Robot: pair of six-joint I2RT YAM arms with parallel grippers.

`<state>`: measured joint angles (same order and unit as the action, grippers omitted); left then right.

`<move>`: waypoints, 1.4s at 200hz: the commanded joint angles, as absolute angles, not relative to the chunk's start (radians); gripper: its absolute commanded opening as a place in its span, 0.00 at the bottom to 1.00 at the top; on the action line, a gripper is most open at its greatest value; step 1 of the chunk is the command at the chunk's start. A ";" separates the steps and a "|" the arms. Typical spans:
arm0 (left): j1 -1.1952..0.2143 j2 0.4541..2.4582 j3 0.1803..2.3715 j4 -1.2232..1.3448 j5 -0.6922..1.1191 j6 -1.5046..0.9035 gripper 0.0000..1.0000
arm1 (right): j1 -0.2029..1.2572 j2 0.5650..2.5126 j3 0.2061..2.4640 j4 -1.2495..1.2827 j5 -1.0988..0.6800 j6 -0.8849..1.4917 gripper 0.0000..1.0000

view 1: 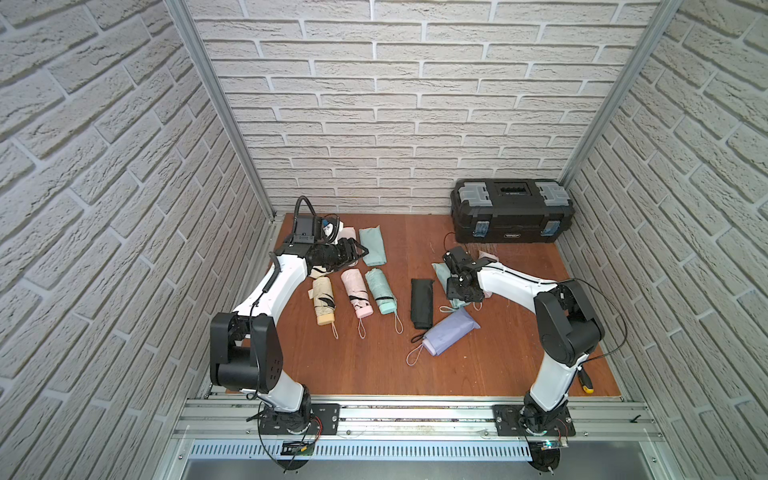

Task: Take umbrellas out of sleeves
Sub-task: Adjust the umbrella at the center of the board.

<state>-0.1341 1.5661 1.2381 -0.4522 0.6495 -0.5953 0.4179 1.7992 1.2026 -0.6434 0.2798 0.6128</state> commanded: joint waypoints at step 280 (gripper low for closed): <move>-0.337 1.908 1.609 -0.727 0.522 -0.390 0.64 | 0.609 1.417 0.734 -0.575 -0.041 0.562 0.68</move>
<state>-0.3244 1.8812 1.5589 -0.7082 0.4961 -0.4114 0.7246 1.4887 0.7921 -0.5133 -0.0738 0.6117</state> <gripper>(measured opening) 0.640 0.682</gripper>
